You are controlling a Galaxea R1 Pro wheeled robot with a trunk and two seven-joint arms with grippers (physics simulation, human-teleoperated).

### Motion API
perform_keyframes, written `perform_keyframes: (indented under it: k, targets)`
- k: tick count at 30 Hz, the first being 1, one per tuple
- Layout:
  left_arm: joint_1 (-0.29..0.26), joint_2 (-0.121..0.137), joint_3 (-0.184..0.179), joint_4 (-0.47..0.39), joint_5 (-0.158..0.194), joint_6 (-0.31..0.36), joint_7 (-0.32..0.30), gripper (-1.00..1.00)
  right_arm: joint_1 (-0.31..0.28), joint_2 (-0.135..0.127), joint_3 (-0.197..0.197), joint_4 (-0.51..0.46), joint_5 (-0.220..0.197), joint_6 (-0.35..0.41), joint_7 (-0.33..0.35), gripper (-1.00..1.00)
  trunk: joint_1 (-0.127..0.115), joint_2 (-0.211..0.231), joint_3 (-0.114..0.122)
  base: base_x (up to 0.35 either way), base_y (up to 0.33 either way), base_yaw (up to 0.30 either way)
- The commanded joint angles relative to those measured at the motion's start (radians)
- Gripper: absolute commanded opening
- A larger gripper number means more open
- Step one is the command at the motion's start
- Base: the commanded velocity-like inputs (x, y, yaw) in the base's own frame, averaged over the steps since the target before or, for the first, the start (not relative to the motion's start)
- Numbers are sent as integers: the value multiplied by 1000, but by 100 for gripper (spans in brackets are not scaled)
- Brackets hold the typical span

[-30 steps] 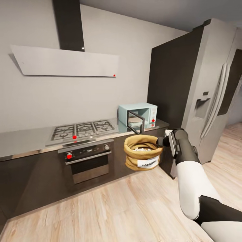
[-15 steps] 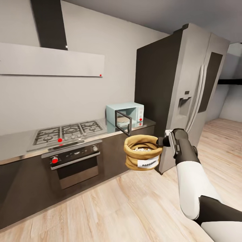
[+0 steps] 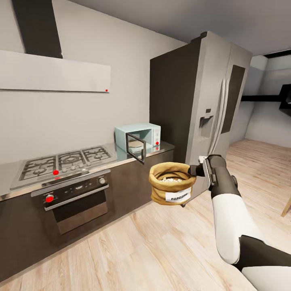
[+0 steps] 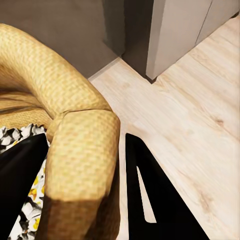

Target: In the kitchen, take the popcorn bag from the countertop, put it into the microwave, and heat it until the popcorn is cooked so the cooked popcorn ends up inside the bag.

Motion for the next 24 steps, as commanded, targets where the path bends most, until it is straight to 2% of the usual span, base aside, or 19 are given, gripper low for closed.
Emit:
perform_keyframes:
  k: [1, 7, 24]
  targets:
    - [0, 0, 1, -1, 3, -1, 1, 100, -1, 1, -4, -1, 10, 3, 10, -100, 0, -1, -1, 0, 0, -14]
    - [0, 2, 1, -1, 4, -1, 1, 100, -1, 1, -4, -1, 8, 3, 13, -100, 0, -1, -1, 91, 0, -2]
    - [0, 4, 3, -1, 4, -1, 1, 100, -1, -4, -4, -1, 9, 3, 12, -100, 0, -1, -1, 318, 0, 0]
